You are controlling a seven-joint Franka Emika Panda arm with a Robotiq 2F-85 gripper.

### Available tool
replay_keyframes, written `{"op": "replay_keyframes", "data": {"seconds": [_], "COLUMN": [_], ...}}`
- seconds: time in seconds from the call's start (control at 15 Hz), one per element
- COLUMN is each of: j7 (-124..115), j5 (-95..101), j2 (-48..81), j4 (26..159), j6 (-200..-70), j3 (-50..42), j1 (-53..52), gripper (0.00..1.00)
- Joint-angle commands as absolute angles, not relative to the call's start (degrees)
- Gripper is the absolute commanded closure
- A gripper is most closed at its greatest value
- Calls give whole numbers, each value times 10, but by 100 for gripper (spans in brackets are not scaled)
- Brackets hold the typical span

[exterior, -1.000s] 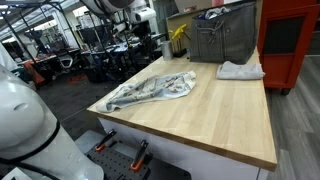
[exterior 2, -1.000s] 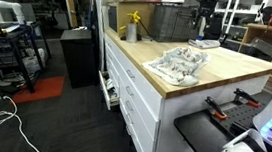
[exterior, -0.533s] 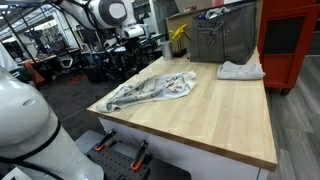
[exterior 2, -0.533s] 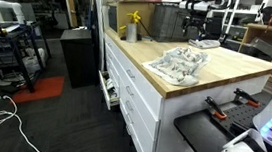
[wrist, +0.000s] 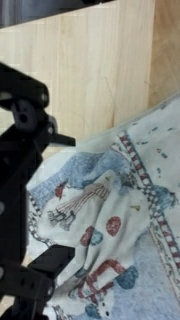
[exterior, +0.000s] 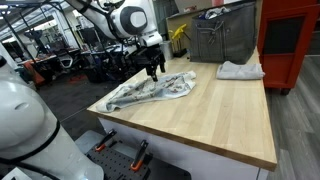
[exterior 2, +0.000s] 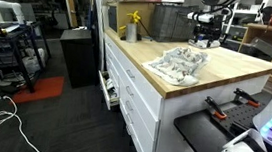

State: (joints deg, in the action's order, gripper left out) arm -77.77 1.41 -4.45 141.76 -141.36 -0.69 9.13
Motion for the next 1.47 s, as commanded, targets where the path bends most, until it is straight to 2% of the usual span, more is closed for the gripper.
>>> {"op": "replay_keyframes", "data": {"seconds": [0.0, 0.53, 1.07, 1.13, 1.2, 1.4], "j7": [-708, -737, -752, -750, -755, -766], "j5": [-56, -43, -11, -21, -25, -47], "j2": [-33, 3, 72, 79, 85, 95], "j4": [1414, 1393, 1343, 1337, 1334, 1322], "j6": [-1403, -1413, -1446, -1446, -1446, -1440], "j3": [-18, -27, -83, -87, -91, -99], "j1": [64, 62, 71, 71, 70, 69], "gripper": [0, 0, 0, 25, 26, 51]}}
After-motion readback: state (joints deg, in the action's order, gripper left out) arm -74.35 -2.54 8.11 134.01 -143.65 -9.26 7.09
